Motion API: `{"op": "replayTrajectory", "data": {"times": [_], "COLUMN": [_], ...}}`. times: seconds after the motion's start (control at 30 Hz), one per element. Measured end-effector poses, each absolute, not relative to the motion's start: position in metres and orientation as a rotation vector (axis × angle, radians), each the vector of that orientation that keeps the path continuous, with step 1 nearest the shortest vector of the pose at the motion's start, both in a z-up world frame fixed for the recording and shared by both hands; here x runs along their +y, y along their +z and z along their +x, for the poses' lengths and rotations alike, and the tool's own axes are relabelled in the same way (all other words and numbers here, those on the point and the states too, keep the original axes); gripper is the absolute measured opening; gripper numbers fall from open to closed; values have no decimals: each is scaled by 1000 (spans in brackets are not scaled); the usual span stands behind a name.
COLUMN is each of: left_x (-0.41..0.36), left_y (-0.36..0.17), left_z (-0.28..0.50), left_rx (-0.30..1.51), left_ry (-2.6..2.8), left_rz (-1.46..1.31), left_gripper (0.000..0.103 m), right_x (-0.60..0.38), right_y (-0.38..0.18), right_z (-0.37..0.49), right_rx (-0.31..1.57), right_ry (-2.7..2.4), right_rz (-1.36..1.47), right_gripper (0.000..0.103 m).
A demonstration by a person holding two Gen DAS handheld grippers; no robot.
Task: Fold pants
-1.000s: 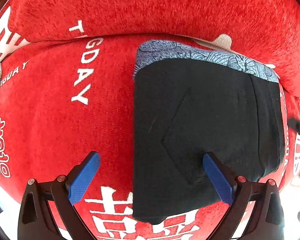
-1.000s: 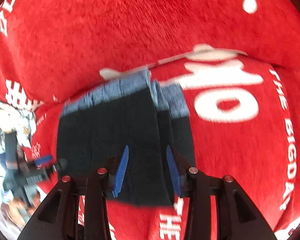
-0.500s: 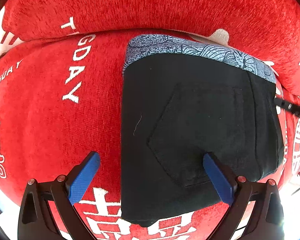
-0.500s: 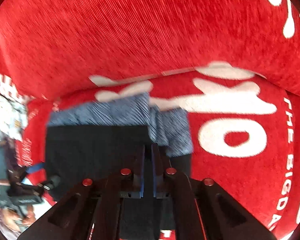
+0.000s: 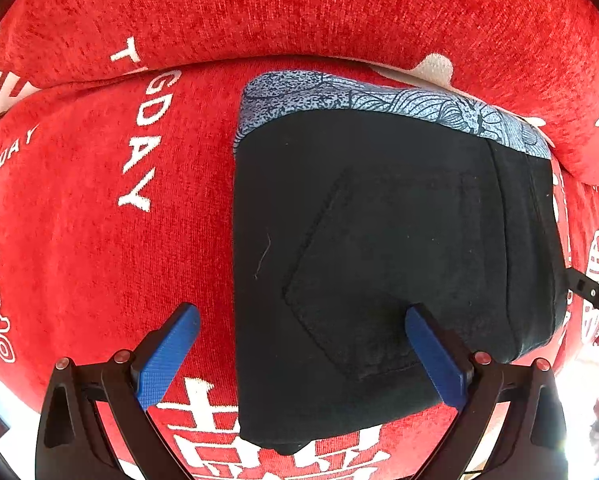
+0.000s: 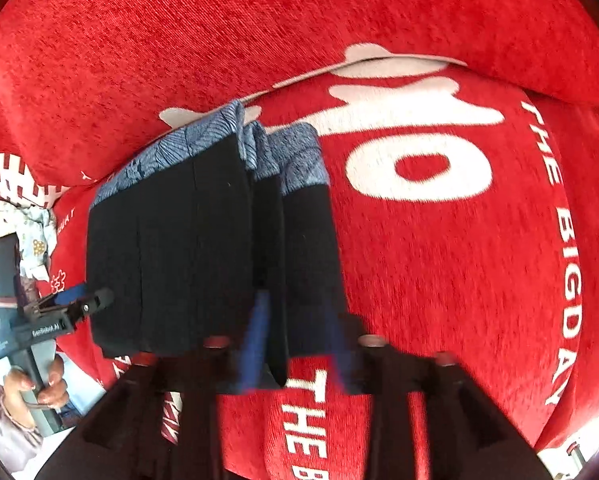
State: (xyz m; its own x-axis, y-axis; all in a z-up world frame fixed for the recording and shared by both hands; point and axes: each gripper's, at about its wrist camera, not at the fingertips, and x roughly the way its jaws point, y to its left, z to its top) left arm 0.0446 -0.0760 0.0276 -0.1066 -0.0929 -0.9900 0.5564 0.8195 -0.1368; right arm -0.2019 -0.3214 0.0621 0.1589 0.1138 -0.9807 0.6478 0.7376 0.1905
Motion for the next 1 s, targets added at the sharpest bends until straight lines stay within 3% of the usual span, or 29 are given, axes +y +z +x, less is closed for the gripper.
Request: {"op": "replayTrajectory", "data": {"times": [0.2,0.47,1.0], "left_x": [-74,-58,-74], "left_y": [29,26,1], "left_z": [41,54,47], "left_rx": [1607,1647,1704], "left_ry": [-577,-628,-697], "left_rz": [355,235,225], "left_gripper": [103,103,103], "right_x": [-329,-334,-332], "right_y": [64,67,49], "right_z": [-205,-204,-191], "right_rx": [1378,1349,1385], "right_ry": [-439,-434,-334], "right_rz": [688,663,707], "right_gripper": [57,83,87]}}
